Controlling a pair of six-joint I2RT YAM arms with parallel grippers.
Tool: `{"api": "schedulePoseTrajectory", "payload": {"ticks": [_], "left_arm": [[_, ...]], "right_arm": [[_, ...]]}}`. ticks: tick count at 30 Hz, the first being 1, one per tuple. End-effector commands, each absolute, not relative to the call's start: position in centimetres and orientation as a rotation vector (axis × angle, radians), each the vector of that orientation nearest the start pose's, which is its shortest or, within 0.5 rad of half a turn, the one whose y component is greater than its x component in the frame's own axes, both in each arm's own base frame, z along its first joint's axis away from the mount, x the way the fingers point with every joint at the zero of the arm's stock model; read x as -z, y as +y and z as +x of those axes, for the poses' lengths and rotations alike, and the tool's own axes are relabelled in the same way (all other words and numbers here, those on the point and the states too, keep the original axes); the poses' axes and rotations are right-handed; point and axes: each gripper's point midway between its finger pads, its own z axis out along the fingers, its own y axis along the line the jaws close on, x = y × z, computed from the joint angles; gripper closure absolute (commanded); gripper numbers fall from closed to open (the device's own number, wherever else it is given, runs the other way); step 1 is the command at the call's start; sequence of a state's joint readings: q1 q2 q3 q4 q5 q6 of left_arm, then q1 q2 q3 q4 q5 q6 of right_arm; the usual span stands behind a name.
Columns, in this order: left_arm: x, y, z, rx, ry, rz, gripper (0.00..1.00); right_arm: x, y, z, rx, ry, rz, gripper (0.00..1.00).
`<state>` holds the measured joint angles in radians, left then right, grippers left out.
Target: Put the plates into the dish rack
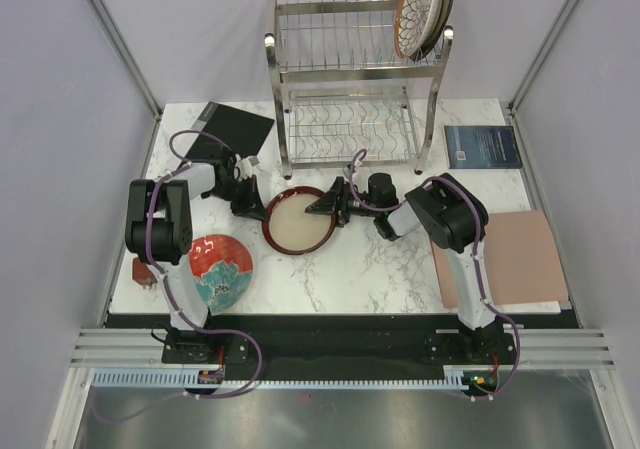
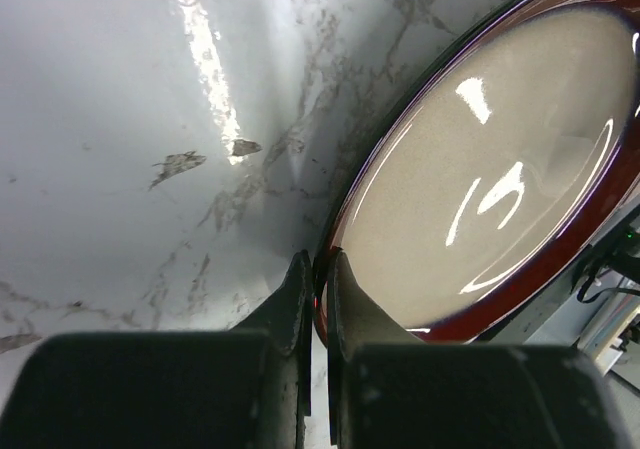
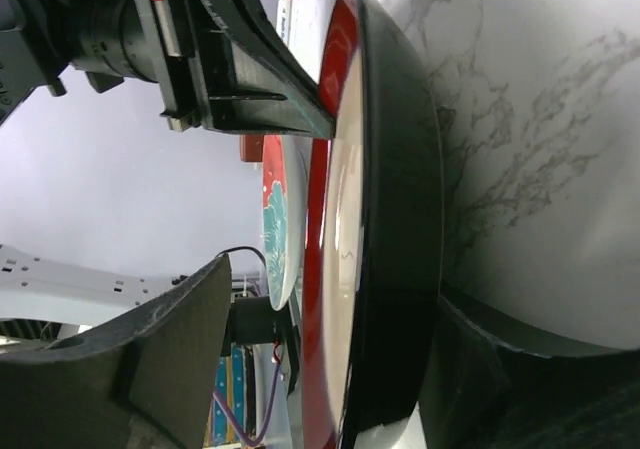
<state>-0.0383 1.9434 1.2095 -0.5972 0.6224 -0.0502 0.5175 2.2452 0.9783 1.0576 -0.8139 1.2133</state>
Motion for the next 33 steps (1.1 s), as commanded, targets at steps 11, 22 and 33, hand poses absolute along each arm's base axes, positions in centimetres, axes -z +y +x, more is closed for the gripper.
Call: {"api": "schedulePoseTrajectory", "payload": {"ticks": [11, 22, 33], "left_arm": [[-3.8, -12.8, 34.2, 0.858, 2.766, 0.087, 0.90], [-5.8, -12.6, 35.0, 0.829, 2.693, 0.118, 0.79], [-17.0, -2.1, 36.4, 0.469, 2.384, -0.032, 0.26]], "right_arm": [[-6.0, 34.8, 31.4, -1.660, 2.310, -0.185, 0.59], [-8.3, 32.8, 32.0, -1.447, 2.376, -0.426, 1.00], [-23.6, 27.8, 33.2, -1.205, 2.184, -0.670, 1.00]]}}
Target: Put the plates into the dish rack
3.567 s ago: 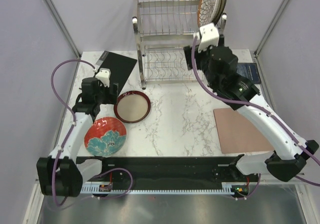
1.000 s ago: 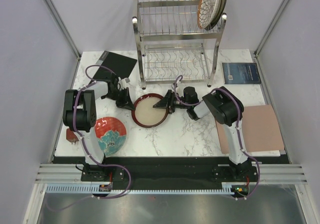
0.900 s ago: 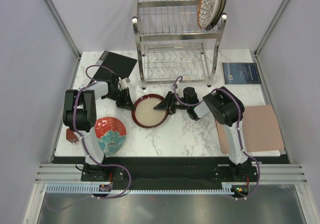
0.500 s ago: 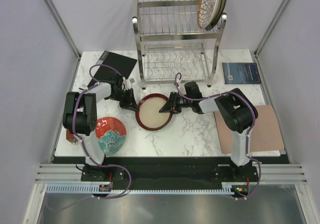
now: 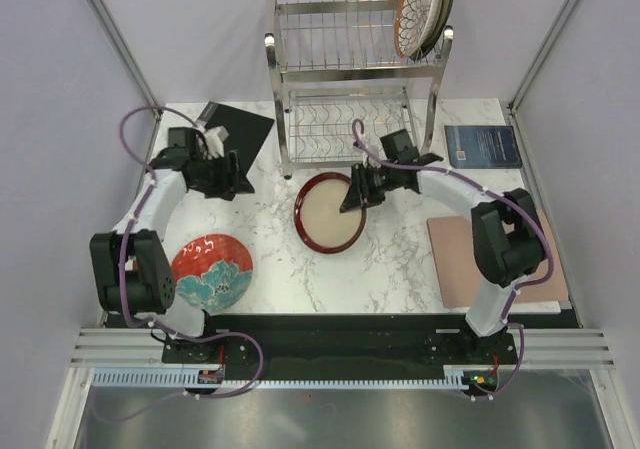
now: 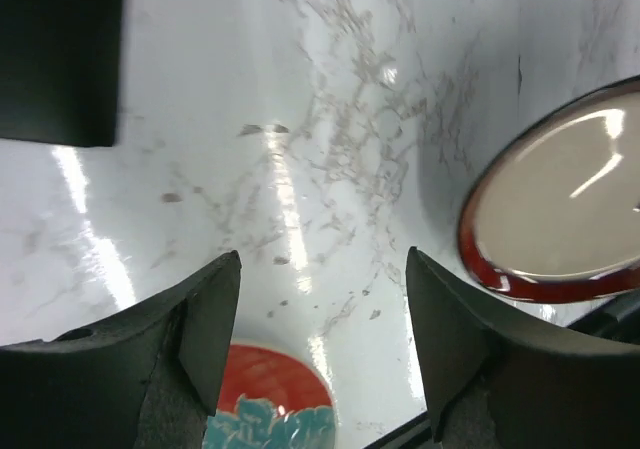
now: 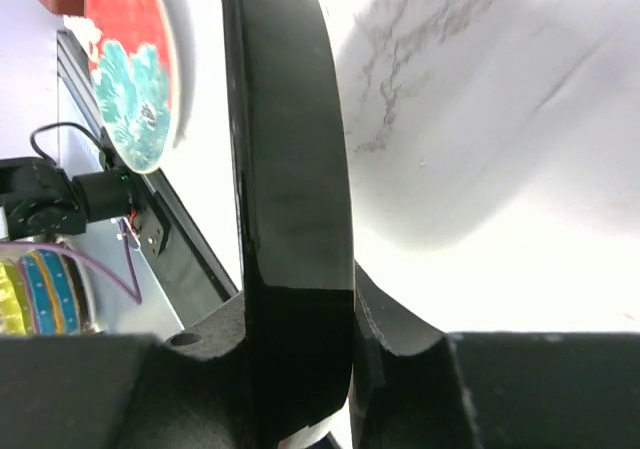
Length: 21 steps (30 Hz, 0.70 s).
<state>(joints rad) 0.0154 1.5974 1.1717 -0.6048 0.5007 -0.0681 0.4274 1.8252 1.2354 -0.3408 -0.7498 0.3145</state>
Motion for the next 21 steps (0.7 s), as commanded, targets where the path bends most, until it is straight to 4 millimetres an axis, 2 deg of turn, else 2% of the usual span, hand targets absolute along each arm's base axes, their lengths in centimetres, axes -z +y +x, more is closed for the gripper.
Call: {"api": "schedulePoseTrajectory", "payload": {"ticks": [1, 2, 4, 5, 7, 8, 9, 10, 11, 13, 14, 15, 17, 19, 20, 21], "left_arm": [[-18.0, -1.5, 36.6, 0.442, 2.353, -0.040, 0.26], [-18.6, -1.0, 36.7, 0.414, 2.333, -0.044, 0.26], [-19.7, -0.5, 37.0, 0.374, 2.297, -0.031, 0.26], [-20.0, -0.3, 37.5, 0.357, 2.278, -0.028, 0.27], [-20.3, -0.1, 38.1, 0.352, 2.259, -0.030, 0.27], [-20.5, -0.1, 38.5, 0.352, 2.251, -0.030, 0.27], [-20.5, -0.1, 38.7, 0.356, 2.249, -0.033, 0.27], [-21.1, 0.0, 39.2, 0.355, 2.235, -0.038, 0.27], [-20.9, 0.1, 39.5, 0.359, 2.238, -0.055, 0.27], [-21.5, 0.0, 40.3, 0.371, 2.214, -0.063, 0.27], [-21.4, -0.2, 40.6, 0.392, 2.218, -0.081, 0.27], [-21.5, -0.3, 40.8, 0.410, 2.214, -0.088, 0.28], [-22.3, -0.5, 41.4, 0.433, 2.197, -0.108, 0.28], [-22.7, -0.6, 42.0, 0.441, 2.186, -0.117, 0.28], [-22.6, -0.5, 42.2, 0.446, 2.186, -0.130, 0.28], [-22.7, -0.5, 42.3, 0.449, 2.183, -0.129, 0.28]], "right_arm": [[-25.6, 27.7, 33.4, -1.188, 2.143, -0.688, 1.00], [-29.4, 27.8, 33.8, -1.164, 2.063, -0.719, 1.00], [-33.7, 27.8, 33.9, -1.142, 1.974, -0.747, 1.00], [-38.2, 27.8, 33.6, -1.121, 1.870, -0.788, 1.00], [-42.4, 27.5, 33.6, -1.068, 1.776, -0.793, 1.00], [-46.6, 27.0, 33.0, -0.999, 1.660, -0.821, 1.00], [-48.0, 27.0, 32.9, -0.961, 1.620, -0.829, 1.00], [-49.3, 26.2, 34.0, -0.870, 1.597, -0.780, 1.00], [-52.4, 25.6, 34.0, -0.819, 1.513, -0.746, 1.00], [-54.2, 24.6, 36.2, -0.718, 1.481, -0.640, 1.00], [-56.5, 24.0, 36.9, -0.681, 1.406, -0.593, 1.00], [-57.5, 23.7, 37.5, -0.666, 1.374, -0.550, 1.00], [-59.8, 22.2, 40.0, -0.577, 1.279, -0.404, 1.00], [-61.7, 20.4, 40.9, -0.481, 1.200, -0.283, 1.00], [-62.7, 18.1, 42.4, -0.371, 1.155, -0.128, 1.00], [-63.0, 17.9, 42.8, -0.332, 1.136, -0.066, 1.00]]}}
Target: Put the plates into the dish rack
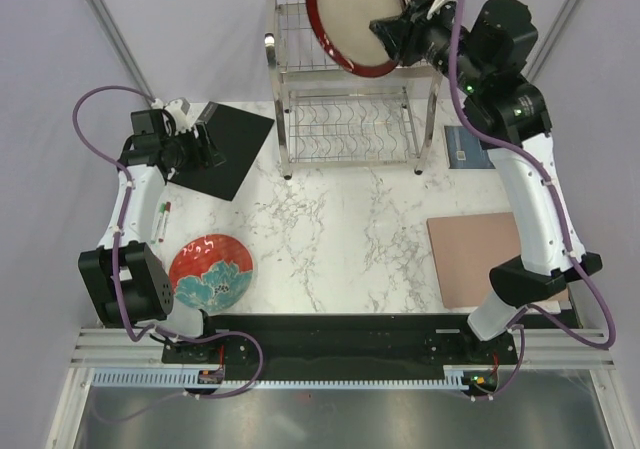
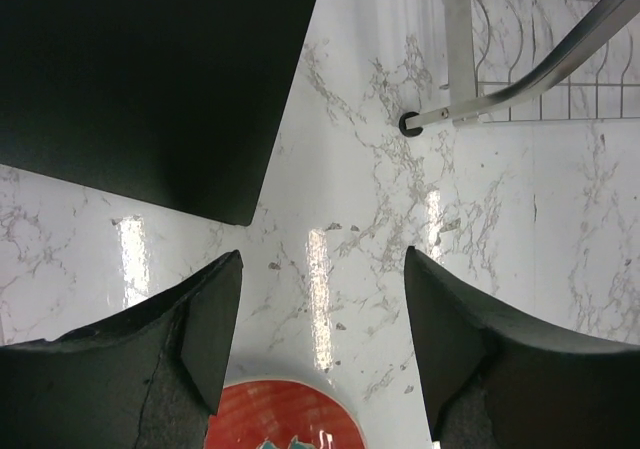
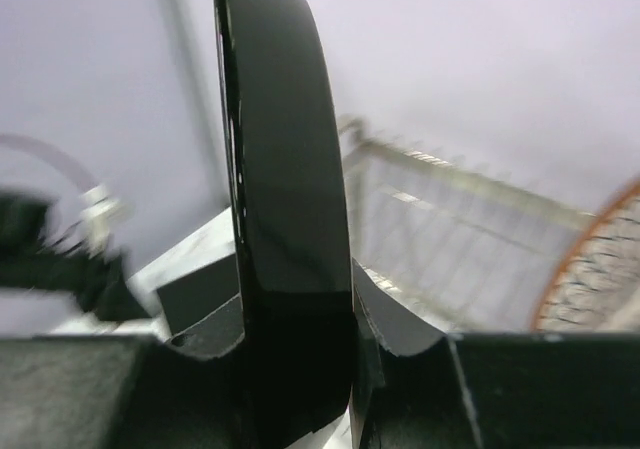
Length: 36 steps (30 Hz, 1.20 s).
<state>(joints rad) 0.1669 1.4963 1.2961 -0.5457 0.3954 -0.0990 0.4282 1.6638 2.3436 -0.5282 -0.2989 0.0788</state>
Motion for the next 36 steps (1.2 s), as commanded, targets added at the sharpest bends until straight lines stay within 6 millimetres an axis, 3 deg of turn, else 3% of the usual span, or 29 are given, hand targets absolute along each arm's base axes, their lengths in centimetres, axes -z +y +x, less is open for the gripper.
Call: {"api": "schedulePoseTrajectory", "payload": {"ticks": [1, 2, 4, 5, 6, 7, 10, 20, 32, 36], "left_arm": [[-22.8, -0.5, 42.4, 0.449, 2.176, -0.130, 0.28], [-22.8, -0.6, 42.4, 0.452, 2.174, -0.130, 0.28], [-22.5, -0.7, 42.2, 0.457, 2.176, -0.133, 0.28], [-22.4, -0.7, 42.2, 0.456, 2.176, -0.134, 0.28], [-21.9, -0.9, 41.8, 0.461, 2.186, -0.133, 0.28], [-21.8, -1.0, 41.8, 0.463, 2.183, -0.133, 0.28], [-20.9, -1.3, 41.2, 0.471, 2.193, -0.130, 0.28], [-18.7, -2.2, 41.2, 0.535, 2.207, -0.159, 0.29], [-19.7, -2.2, 41.7, 0.535, 2.164, -0.129, 0.29], [-19.5, -2.3, 41.8, 0.551, 2.164, -0.155, 0.29]], "right_arm": [[-63.4, 17.3, 43.2, -0.291, 1.112, -0.021, 1.00], [-64.7, 15.3, 43.2, -0.220, 1.056, 0.085, 1.00], [-64.8, 15.7, 43.8, -0.159, 1.024, 0.144, 1.00], [-66.0, 15.1, 43.4, -0.109, 0.978, 0.170, 1.00], [-65.0, 15.3, 44.3, -0.078, 0.992, 0.215, 1.00], [-65.8, 14.8, 44.0, -0.069, 0.963, 0.249, 1.00], [-65.6, 14.6, 44.6, -0.007, 0.954, 0.270, 1.00], [-63.6, 14.3, 46.5, 0.123, 1.001, 0.275, 1.00], [-60.3, 13.8, 49.2, 0.183, 1.122, 0.184, 1.00], [-60.1, 13.5, 50.0, 0.183, 1.130, 0.163, 1.00]]}}
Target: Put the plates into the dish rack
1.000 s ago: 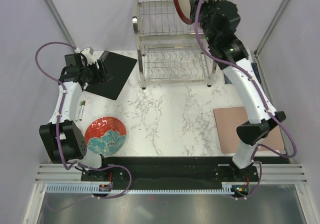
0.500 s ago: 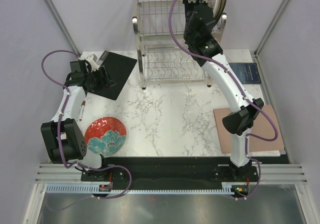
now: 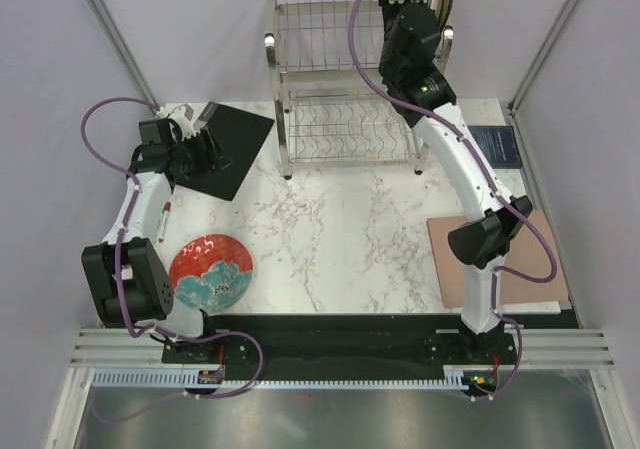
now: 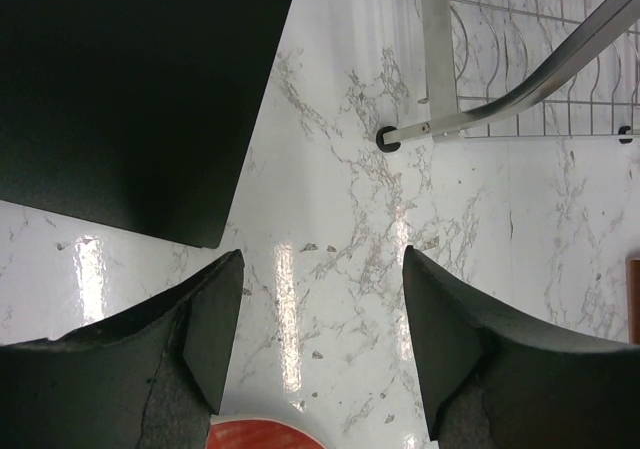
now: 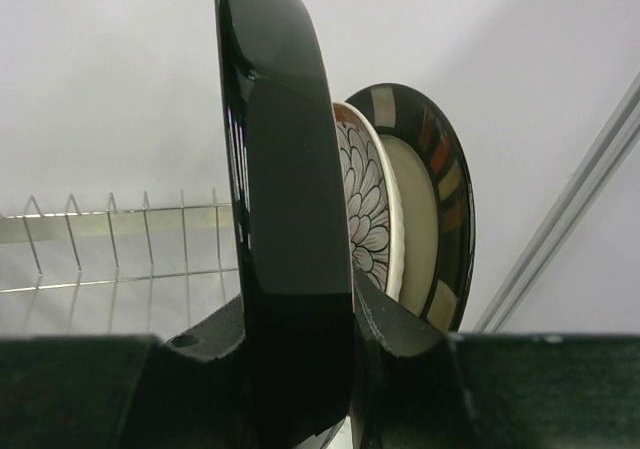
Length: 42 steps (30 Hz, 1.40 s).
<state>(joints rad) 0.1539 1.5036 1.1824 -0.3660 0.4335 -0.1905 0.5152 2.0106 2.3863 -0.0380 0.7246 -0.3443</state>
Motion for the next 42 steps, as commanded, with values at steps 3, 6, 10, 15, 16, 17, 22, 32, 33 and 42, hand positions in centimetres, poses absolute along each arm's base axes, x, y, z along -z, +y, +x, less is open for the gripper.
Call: {"api": "schedulePoseTrajectory", "payload": {"ticks": [3, 6, 10, 15, 16, 17, 22, 32, 33, 42], "left_arm": [[-19.0, -2.4, 41.9, 0.565, 2.169, -0.165, 0.29], [-18.4, -2.4, 42.0, 0.563, 2.181, -0.162, 0.29], [-17.7, -2.3, 42.1, 0.560, 2.198, -0.160, 0.29], [-16.9, -2.5, 42.1, 0.581, 2.219, -0.180, 0.29], [-16.8, -2.5, 42.2, 0.581, 2.219, -0.180, 0.29], [-16.6, -2.5, 42.1, 0.586, 2.226, -0.183, 0.29], [-16.5, -2.5, 42.2, 0.582, 2.227, -0.179, 0.29], [-16.2, -2.5, 42.3, 0.589, 2.235, -0.184, 0.28], [-16.3, -2.5, 42.3, 0.591, 2.233, -0.184, 0.28], [-16.0, -2.4, 42.6, 0.592, 2.241, -0.200, 0.28]], "right_arm": [[-58.9, 13.8, 50.8, 0.176, 1.167, 0.140, 1.00], [-57.8, 14.0, 51.3, 0.167, 1.194, 0.137, 1.00], [-56.7, 14.2, 51.8, 0.154, 1.225, 0.129, 1.00], [-55.4, 14.7, 52.6, 0.141, 1.257, 0.113, 1.00], [-55.0, 14.8, 52.8, 0.143, 1.265, 0.112, 1.00], [-54.8, 14.8, 52.9, 0.145, 1.268, 0.114, 1.00], [-53.7, 14.7, 54.0, 0.158, 1.283, 0.119, 1.00], [-51.3, 14.8, 56.6, 0.177, 1.311, 0.112, 1.00], [-51.2, 14.9, 56.7, 0.175, 1.311, 0.113, 1.00], [-51.5, 14.8, 57.1, 0.190, 1.276, 0.098, 0.71]]}}
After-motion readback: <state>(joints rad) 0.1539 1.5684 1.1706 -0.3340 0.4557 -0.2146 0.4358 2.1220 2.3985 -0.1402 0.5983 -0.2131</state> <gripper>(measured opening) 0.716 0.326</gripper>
